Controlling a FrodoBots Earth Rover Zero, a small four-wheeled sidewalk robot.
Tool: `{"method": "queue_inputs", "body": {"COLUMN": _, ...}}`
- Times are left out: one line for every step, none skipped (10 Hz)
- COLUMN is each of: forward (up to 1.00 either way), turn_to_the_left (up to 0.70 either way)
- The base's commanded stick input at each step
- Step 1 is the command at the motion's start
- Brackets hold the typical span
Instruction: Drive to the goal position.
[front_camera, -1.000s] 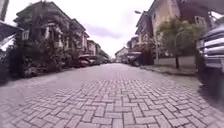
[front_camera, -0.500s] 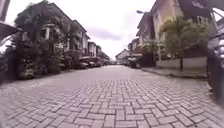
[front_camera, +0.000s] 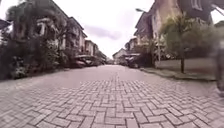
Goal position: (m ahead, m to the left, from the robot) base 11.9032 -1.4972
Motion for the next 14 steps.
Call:
{"method": "queue_inputs", "body": {"forward": 0.7, "turn_to_the_left": 0.0}}
{"method": "queue_inputs", "body": {"forward": 0.7, "turn_to_the_left": 0.0}}
{"method": "queue_inputs", "body": {"forward": 0.7, "turn_to_the_left": 0.0}}
{"method": "queue_inputs", "body": {"forward": 0.7, "turn_to_the_left": 0.0}}
{"method": "queue_inputs", "body": {"forward": 0.7, "turn_to_the_left": 0.0}}
{"method": "queue_inputs", "body": {"forward": 0.7, "turn_to_the_left": 0.0}}
{"method": "queue_inputs", "body": {"forward": 0.7, "turn_to_the_left": 0.0}}
{"method": "queue_inputs", "body": {"forward": 0.7, "turn_to_the_left": 0.0}}
{"method": "queue_inputs", "body": {"forward": 0.7, "turn_to_the_left": 0.0}}
{"method": "queue_inputs", "body": {"forward": 0.7, "turn_to_the_left": 0.0}}
{"method": "queue_inputs", "body": {"forward": 0.7, "turn_to_the_left": 0.0}}
{"method": "queue_inputs", "body": {"forward": 0.7, "turn_to_the_left": 0.0}}
{"method": "queue_inputs", "body": {"forward": 0.7, "turn_to_the_left": 0.0}}
{"method": "queue_inputs", "body": {"forward": 0.7, "turn_to_the_left": 0.0}}
